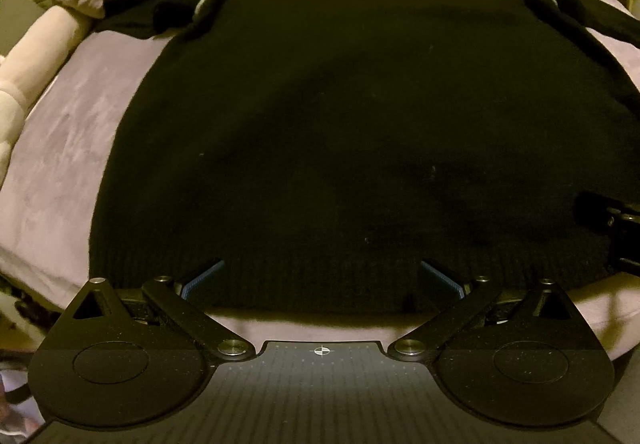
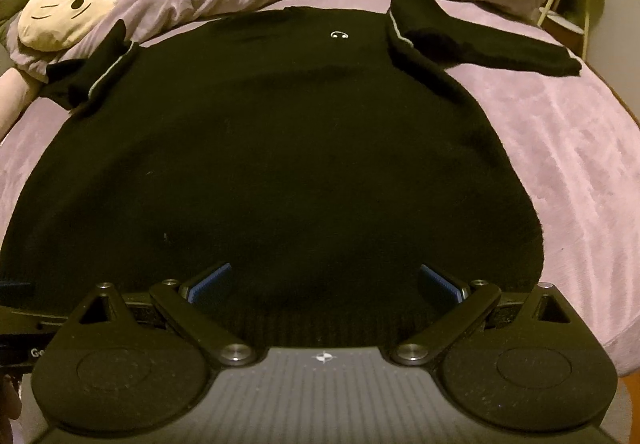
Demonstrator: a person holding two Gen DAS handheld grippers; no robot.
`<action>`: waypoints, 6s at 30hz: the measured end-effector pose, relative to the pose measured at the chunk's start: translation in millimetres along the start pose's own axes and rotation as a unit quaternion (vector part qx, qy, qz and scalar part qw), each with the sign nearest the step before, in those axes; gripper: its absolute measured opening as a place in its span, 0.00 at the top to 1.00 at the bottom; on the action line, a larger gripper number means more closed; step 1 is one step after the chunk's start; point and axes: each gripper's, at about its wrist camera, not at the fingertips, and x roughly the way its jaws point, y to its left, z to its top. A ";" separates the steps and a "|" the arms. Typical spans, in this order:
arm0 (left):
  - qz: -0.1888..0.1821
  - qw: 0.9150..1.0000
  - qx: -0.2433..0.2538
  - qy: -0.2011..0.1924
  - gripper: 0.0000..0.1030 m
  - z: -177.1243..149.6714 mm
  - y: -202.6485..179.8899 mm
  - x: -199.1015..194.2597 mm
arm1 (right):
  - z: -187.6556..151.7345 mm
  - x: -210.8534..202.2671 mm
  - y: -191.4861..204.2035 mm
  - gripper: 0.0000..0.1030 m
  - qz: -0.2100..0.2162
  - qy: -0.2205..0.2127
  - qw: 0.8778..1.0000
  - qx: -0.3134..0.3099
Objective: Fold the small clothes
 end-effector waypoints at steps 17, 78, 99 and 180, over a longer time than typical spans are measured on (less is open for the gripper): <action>-0.008 1.000 0.004 0.011 0.00 15.1 -16.1 19.4 | 4.3 14.8 -22.9 0.04 0.025 -0.039 0.999 -0.006; -0.045 0.975 -0.067 -0.209 0.00 75.7 -31.5 89.5 | 227.7 107.8 -391.3 0.92 0.025 -0.284 0.868 0.406; -0.051 0.971 -0.139 -0.186 0.00 37.7 67.2 49.5 | 256.2 155.7 16.8 0.92 0.205 -0.167 0.965 0.001; 0.023 0.973 -0.110 -0.201 0.43 192.3 84.3 138.4 | 89.4 117.1 -150.4 0.98 0.009 -0.137 0.983 0.122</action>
